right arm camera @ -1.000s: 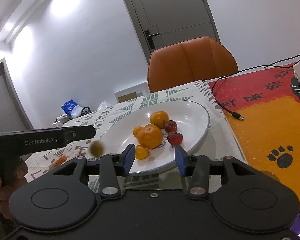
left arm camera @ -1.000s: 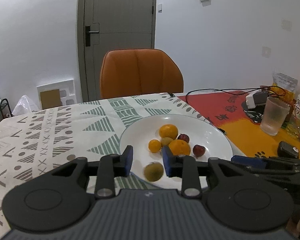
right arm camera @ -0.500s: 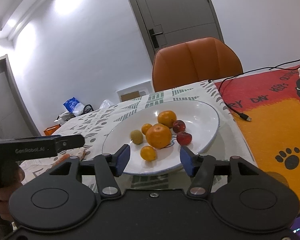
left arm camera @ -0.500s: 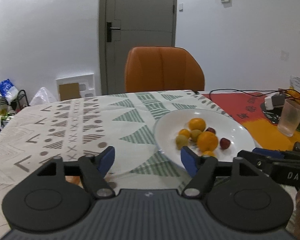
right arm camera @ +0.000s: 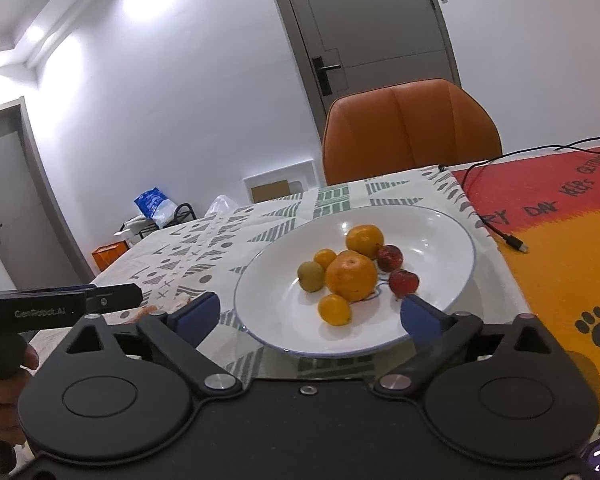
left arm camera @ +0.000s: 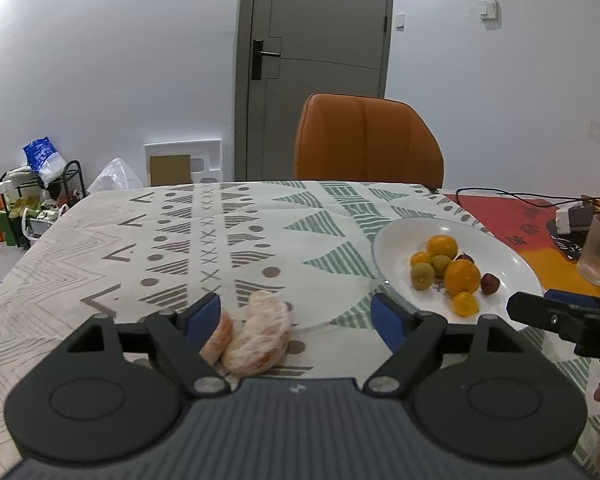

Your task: Organize fruits

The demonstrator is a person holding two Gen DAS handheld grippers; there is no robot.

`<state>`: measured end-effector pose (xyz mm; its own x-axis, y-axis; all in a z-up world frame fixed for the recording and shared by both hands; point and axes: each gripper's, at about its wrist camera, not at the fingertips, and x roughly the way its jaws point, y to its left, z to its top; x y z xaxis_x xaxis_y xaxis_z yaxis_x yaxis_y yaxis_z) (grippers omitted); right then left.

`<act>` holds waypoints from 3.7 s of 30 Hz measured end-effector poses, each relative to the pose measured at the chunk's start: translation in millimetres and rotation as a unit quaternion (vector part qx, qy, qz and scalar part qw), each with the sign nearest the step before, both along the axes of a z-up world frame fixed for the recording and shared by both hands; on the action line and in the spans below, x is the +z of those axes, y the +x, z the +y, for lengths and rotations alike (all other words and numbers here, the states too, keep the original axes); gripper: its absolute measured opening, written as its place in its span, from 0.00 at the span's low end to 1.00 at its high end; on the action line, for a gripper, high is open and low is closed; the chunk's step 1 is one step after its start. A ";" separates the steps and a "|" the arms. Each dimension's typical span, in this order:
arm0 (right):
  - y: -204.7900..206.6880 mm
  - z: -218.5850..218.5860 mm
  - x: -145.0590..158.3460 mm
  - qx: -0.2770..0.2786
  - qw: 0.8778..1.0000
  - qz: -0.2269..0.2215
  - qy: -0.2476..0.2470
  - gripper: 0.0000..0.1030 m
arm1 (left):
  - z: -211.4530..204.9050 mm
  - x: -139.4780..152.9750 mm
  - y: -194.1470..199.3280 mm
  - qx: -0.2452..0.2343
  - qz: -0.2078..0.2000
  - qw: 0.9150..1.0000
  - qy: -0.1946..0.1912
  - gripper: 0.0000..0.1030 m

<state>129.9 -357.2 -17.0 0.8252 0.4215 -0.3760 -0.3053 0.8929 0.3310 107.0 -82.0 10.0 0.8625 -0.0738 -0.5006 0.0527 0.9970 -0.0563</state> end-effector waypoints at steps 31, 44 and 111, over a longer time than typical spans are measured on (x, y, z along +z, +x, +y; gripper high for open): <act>-0.6 71.0 6.0 0.061 0.997 0.012 -0.044 1.00 | 68.6 -14.6 -20.4 0.055 0.013 0.998 -0.034 0.80; -3.0 91.3 4.0 0.082 0.995 0.012 -0.052 1.00 | 80.8 -24.1 -22.1 0.067 0.019 0.997 -0.043 0.80; 44.4 169.8 -12.9 0.164 0.974 0.036 -0.149 0.49 | 110.6 -33.9 -14.2 0.082 0.027 0.994 -0.061 0.56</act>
<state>174.3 -187.4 -29.9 0.6311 0.5219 -0.5739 -0.5769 0.8104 0.1025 92.8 28.6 -24.0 0.8397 0.0036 -0.5431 -0.1173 0.9776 -0.1748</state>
